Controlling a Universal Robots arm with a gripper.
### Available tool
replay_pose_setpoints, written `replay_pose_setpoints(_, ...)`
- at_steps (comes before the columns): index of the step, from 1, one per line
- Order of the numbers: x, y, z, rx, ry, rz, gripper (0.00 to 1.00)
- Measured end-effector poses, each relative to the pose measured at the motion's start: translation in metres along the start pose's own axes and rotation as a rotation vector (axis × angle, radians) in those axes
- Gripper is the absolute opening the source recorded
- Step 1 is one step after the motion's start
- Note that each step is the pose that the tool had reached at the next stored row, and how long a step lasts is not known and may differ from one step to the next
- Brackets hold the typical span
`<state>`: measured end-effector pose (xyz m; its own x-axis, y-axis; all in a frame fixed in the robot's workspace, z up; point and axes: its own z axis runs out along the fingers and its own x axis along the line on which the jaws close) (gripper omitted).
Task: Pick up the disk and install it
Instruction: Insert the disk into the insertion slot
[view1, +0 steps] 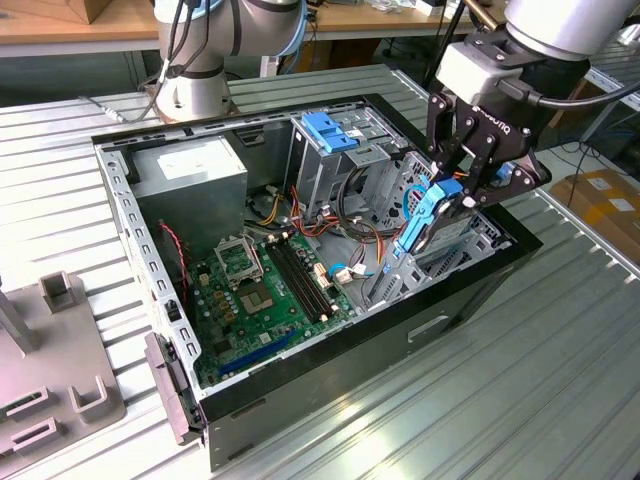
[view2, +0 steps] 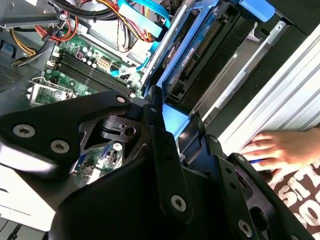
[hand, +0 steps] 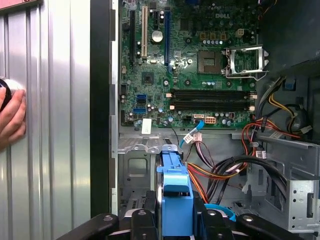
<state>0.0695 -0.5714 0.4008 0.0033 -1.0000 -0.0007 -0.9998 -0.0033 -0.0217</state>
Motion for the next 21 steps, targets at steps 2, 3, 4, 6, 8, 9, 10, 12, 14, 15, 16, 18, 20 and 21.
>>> replay_pose_setpoints(2, 0.0, 0.0, 0.0, 0.0, 0.0001, 0.0, 0.37)
replay_pose_setpoints(3, 0.0, 0.0, 0.0, 0.0, 0.0001, 0.0, 0.37)
replay_pose_setpoints(4, 0.0, 0.0, 0.0, 0.0, 0.0001, 0.0, 0.37)
replay_pose_setpoints(6, 0.0, 0.0, 0.0, 0.0, 0.0003, 0.0, 0.38)
replay_pose_setpoints(8, 0.0, 0.0, 0.0002, 0.0, 0.0, 0.0, 0.56)
replay_pose_setpoints(9, 0.0, 0.0, 0.0002, 0.0, -0.0001, 0.0, 0.68)
replay_pose_setpoints(10, 0.0, 0.0, 0.0002, 0.0, 0.0001, 0.0, 0.74)
replay_pose_setpoints(12, 0.0, 0.0, 0.0003, 0.0, 0.0, 0.0, 0.8)
replay_pose_setpoints(14, 0.0, 0.0, 0.0003, 0.0, 0.0, 0.0, 0.8)
replay_pose_setpoints(15, 0.0, 0.0, 0.0003, 0.0, 0.0, 0.0, 0.8)
replay_pose_setpoints(16, 0.0, 0.0, 0.0006, 0.0001, -0.0002, 0.0, 0.8)
replay_pose_setpoints(18, -0.0001, -0.0015, 0.0011, 0.0, -0.0009, 0.0, 0.8)
replay_pose_setpoints(20, -0.0002, -0.004, 0.0016, 0.0, -0.0009, 0.0, 0.8)
replay_pose_setpoints(21, -0.0002, -0.0049, 0.0019, 0.0, -0.0009, 0.0, 0.8)
